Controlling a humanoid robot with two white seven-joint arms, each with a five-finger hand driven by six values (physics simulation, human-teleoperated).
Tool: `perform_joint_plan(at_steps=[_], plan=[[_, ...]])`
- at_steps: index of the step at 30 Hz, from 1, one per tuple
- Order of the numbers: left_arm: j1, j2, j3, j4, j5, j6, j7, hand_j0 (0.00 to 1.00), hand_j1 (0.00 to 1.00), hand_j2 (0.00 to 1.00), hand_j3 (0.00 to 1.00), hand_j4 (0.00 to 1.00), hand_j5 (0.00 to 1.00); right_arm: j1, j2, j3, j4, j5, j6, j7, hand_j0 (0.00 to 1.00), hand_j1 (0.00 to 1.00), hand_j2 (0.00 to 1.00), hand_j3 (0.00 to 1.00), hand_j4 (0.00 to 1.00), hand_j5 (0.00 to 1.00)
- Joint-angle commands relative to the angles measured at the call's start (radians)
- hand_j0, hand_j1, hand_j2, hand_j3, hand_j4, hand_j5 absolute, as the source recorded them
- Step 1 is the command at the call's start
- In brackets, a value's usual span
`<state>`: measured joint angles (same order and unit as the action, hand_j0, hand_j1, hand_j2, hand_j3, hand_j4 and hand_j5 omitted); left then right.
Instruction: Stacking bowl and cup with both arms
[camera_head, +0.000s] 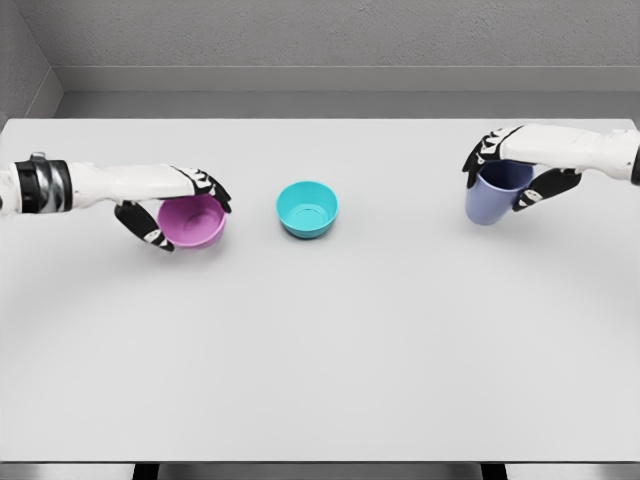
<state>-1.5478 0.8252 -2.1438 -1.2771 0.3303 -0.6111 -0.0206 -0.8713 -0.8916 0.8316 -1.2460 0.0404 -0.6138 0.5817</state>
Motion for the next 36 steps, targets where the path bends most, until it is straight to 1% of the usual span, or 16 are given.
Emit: perform_joint_plan(at_steps=[1, 3, 5, 9, 10, 14, 16, 23, 34, 36], plan=[[0.0, -0.012, 0.007, 0.005, 0.01, 0.0, 0.001, 0.63, 0.63, 0.63, 0.63, 0.63, 0.63, 0.0, 0.0, -0.002, -0.006, -0.007, 0.003, -0.002, 0.55, 0.55, 0.55, 0.55, 0.55, 0.55], [-0.002, -0.02, 0.013, 0.005, 0.012, 0.0, 0.001, 0.63, 0.63, 0.63, 0.63, 0.63, 0.63, 0.002, 0.0, -0.002, -0.009, -0.007, 0.003, -0.002, 0.53, 0.53, 0.53, 0.53, 0.53, 0.53], [-0.002, -0.029, 0.013, 0.025, 0.018, 0.0, 0.001, 0.63, 0.63, 0.63, 0.63, 0.63, 0.63, -0.002, 0.0, -0.002, -0.02, -0.007, 0.003, -0.003, 0.53, 0.53, 0.53, 0.53, 0.53, 0.53], [-0.014, -0.049, 0.015, 0.041, 0.027, 0.0, 0.001, 0.63, 0.63, 0.63, 0.63, 0.63, 0.63, -0.006, 0.002, -0.006, -0.027, -0.01, 0.003, -0.005, 0.54, 0.54, 0.54, 0.54, 0.54, 0.54], [-0.015, -0.057, 0.018, 0.041, 0.032, 0.0, 0.001, 0.63, 0.63, 0.63, 0.63, 0.63, 0.63, -0.009, 0.013, -0.006, -0.032, -0.01, 0.003, -0.003, 0.53, 0.53, 0.53, 0.53, 0.53, 0.53], [-0.017, -0.084, 0.022, 0.064, 0.041, 0.0, 0.001, 0.63, 0.63, 0.63, 0.63, 0.63, 0.63, -0.017, 0.022, -0.006, -0.041, -0.01, 0.003, -0.005, 0.54, 0.54, 0.54, 0.54, 0.54, 0.54], [-0.032, -0.112, 0.019, 0.074, 0.047, 0.0, 0.001, 0.63, 0.63, 0.63, 0.63, 0.63, 0.63, -0.025, 0.036, -0.006, -0.041, -0.011, 0.003, -0.005, 0.54, 0.54, 0.54, 0.54, 0.54, 0.54], [-0.038, -0.143, 0.021, 0.094, 0.053, 0.0, 0.001, 0.63, 0.63, 0.63, 0.63, 0.63, 0.63, -0.032, 0.066, -0.006, -0.044, -0.01, 0.003, 0.0, 0.54, 0.54, 0.54, 0.54, 0.54, 0.54], [-0.058, -0.222, 0.021, 0.136, 0.068, 0.0, 0.001, 0.64, 0.64, 0.64, 0.64, 0.64, 0.64, -0.037, 0.076, -0.006, -0.05, -0.011, 0.003, 0.001, 0.53, 0.53, 0.53, 0.53, 0.53, 0.53], [-0.058, -0.241, 0.021, 0.147, 0.073, 0.0, 0.001, 0.64, 0.64, 0.64, 0.64, 0.64, 0.64, -0.037, 0.088, -0.006, -0.05, -0.011, 0.003, 0.001, 0.53, 0.53, 0.53, 0.53, 0.53, 0.53]])
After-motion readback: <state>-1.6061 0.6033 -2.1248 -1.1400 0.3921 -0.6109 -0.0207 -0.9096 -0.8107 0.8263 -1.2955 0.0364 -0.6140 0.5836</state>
